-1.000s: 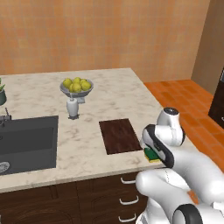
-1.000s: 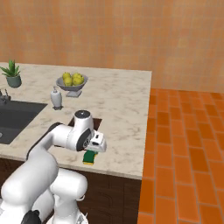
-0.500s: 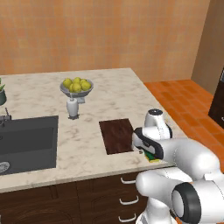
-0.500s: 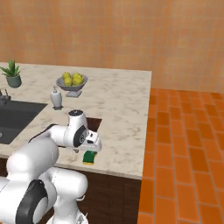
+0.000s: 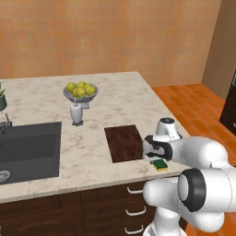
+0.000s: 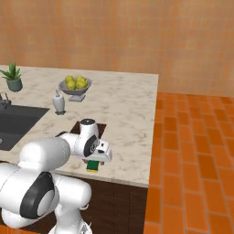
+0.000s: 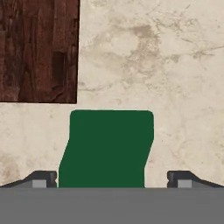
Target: Pick up the sponge from the counter and clean the cutting board by briefly scrubbing or pressing down on the cutting board. Once finished, release the sponge.
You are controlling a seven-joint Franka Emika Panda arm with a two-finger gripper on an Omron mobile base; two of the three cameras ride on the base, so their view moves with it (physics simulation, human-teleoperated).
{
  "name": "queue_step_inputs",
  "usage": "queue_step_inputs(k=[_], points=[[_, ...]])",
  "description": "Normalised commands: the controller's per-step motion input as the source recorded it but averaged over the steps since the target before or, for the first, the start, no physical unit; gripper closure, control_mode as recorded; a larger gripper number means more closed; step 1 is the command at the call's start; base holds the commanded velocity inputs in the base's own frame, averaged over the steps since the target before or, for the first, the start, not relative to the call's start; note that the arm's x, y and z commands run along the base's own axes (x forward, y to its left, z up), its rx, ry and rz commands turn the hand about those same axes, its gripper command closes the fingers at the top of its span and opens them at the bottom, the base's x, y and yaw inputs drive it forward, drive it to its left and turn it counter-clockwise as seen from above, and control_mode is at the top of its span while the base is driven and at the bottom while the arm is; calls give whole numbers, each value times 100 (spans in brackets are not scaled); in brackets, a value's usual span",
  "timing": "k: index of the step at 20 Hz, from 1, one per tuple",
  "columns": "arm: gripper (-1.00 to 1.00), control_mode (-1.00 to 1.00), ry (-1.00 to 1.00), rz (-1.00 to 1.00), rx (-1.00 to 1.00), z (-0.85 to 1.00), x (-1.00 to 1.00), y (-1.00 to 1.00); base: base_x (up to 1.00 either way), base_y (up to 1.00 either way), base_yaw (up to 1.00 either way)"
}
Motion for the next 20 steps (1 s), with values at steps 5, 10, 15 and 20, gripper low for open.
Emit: queue_step_inputs(k=[5,10,15,20], points=[[100,-100,-1,13,-3,-80,0,74,0,0,0],[100,-100,-18,1,0,-59,-47,-15,0,0,0],[100,-100,-16,2,2,-5,-77,-41,0,0,0],[100,-100,5,15,1,78,4,12,0,0,0]])
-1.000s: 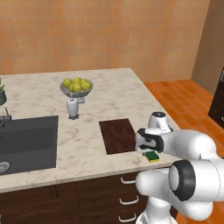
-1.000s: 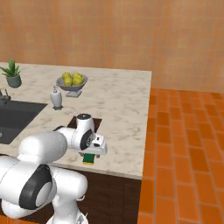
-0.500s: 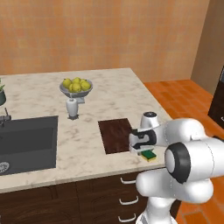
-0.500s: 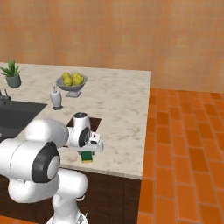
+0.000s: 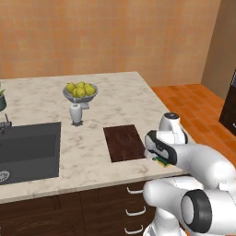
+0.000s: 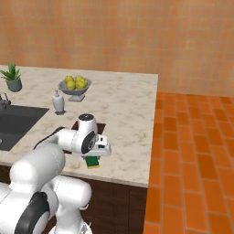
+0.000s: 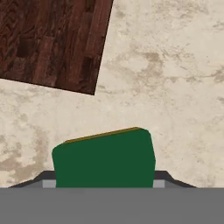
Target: Pick up the sponge from the counter and clean the cutting board by briefly scrubbing or pressing down on the cutting board. Once finished, release the sponge.
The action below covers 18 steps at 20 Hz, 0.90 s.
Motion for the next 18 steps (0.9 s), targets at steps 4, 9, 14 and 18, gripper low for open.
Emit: queue_step_inputs(k=[4,9,14,18], points=[[100,-100,14,9,5,12,32,62,0,0,0],[100,-100,1,0,22,6,57,38,0,0,0],[100,-100,0,0,1,5,61,0,0,0,0],[100,-100,4,0,0,-1,53,0,0,0,0]])
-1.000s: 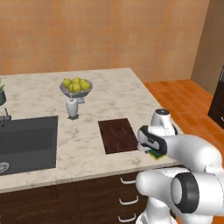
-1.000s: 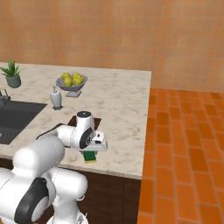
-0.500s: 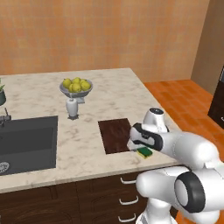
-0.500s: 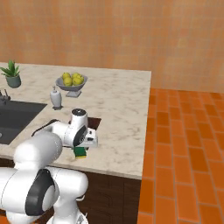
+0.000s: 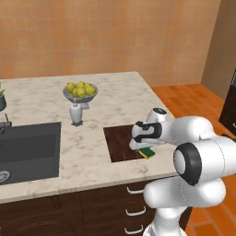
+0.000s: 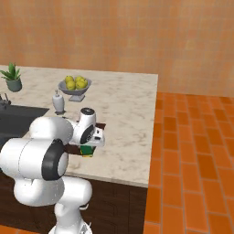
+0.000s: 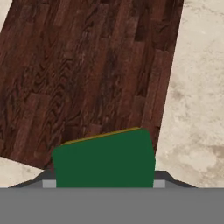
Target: Pick up the sponge from the counter and clean the cutting board by briefly scrubbing or pressing down on the cutting board. Once finished, release the sponge.
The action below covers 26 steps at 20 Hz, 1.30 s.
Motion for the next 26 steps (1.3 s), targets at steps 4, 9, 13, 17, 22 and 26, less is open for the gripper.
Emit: queue_step_inputs(k=[4,9,13,17,22,26], points=[[100,-100,0,0,0,0,0,1,0,0,0],[100,-100,-2,0,0,-34,31,0,0,0,0],[100,-100,-7,0,0,-43,28,2,0,0,0],[100,-100,-5,0,0,-16,25,3,0,0,0],[100,-100,-1,0,0,0,30,3,0,0,0],[100,-100,0,0,-1,5,28,4,0,0,0]])
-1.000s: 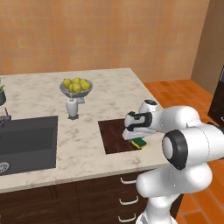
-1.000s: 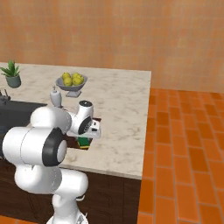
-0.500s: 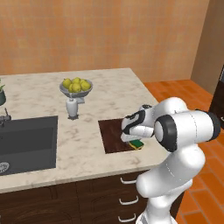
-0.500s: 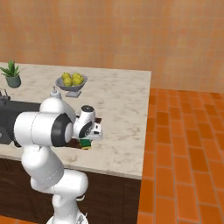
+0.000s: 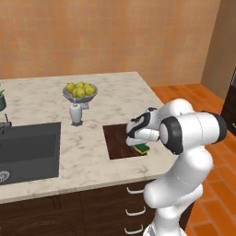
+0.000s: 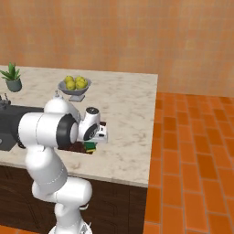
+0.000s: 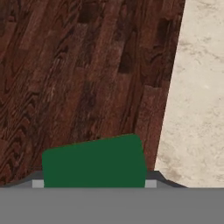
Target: Pick up the sponge from the counter and clean the cutting board by briefly scrubbing or pressing down on the cutting board. Once finished, release the sponge.
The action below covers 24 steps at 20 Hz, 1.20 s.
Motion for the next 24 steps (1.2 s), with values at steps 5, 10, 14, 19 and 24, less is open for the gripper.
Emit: queue_step_inputs(k=[5,10,14,19,24], points=[[100,-100,0,0,-2,16,38,1,0,0,0],[100,-100,0,0,0,4,71,0,0,0,0],[100,-100,1,0,2,0,98,0,0,0,0],[100,-100,0,1,6,0,97,0,0,0,0],[100,-100,0,1,8,-6,67,5,0,0,0]])
